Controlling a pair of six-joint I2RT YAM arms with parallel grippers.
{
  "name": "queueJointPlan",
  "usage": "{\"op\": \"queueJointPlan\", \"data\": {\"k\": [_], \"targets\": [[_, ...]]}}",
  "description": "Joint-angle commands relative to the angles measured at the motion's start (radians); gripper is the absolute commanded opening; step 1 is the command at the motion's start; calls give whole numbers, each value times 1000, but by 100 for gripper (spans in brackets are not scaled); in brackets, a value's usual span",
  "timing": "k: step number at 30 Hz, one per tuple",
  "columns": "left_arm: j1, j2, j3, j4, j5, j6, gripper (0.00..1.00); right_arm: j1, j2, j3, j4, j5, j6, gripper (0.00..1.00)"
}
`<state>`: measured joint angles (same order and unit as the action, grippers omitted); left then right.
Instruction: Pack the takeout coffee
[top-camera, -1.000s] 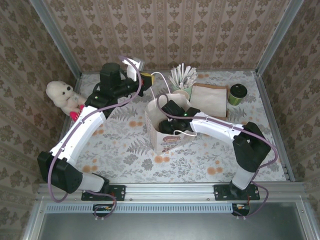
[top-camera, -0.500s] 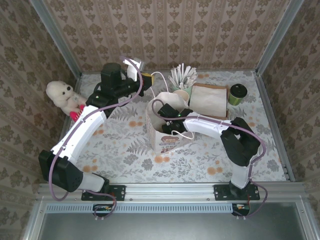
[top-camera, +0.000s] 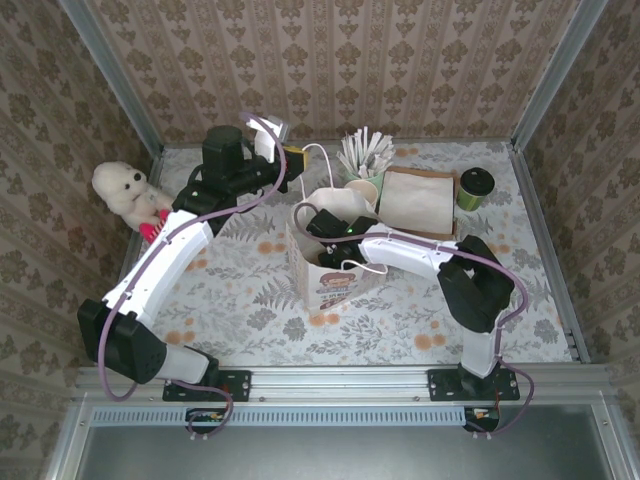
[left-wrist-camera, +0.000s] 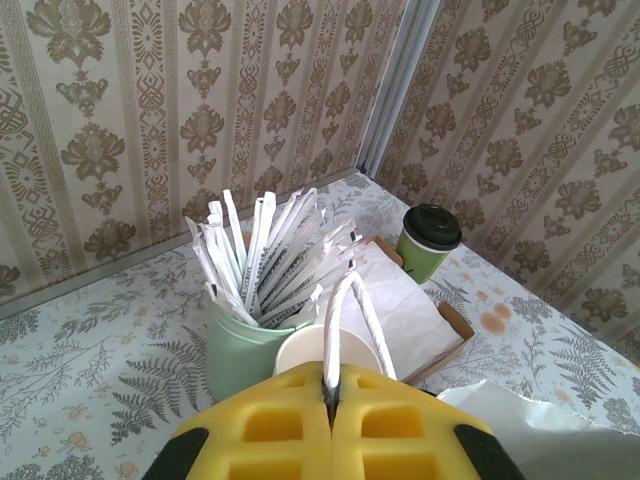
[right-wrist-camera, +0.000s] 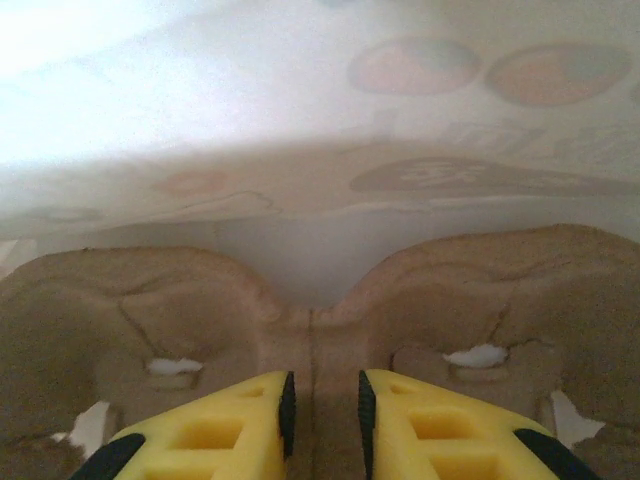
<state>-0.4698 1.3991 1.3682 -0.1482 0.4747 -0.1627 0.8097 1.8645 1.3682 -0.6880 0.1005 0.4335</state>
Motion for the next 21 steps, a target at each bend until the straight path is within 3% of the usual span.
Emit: {"op": "queueJointPlan", "data": {"k": [1, 11, 21], "targets": [[5, 10, 9, 6, 8, 27, 0, 7, -51, -38, 0, -35, -19, 30], [6, 1, -4, 15, 11, 28, 0, 11, -9, -41, -4, -27, 13, 32], [6, 3, 6, -8, 10, 39, 0, 16, -59, -78, -4, -28, -10, 42]]}}
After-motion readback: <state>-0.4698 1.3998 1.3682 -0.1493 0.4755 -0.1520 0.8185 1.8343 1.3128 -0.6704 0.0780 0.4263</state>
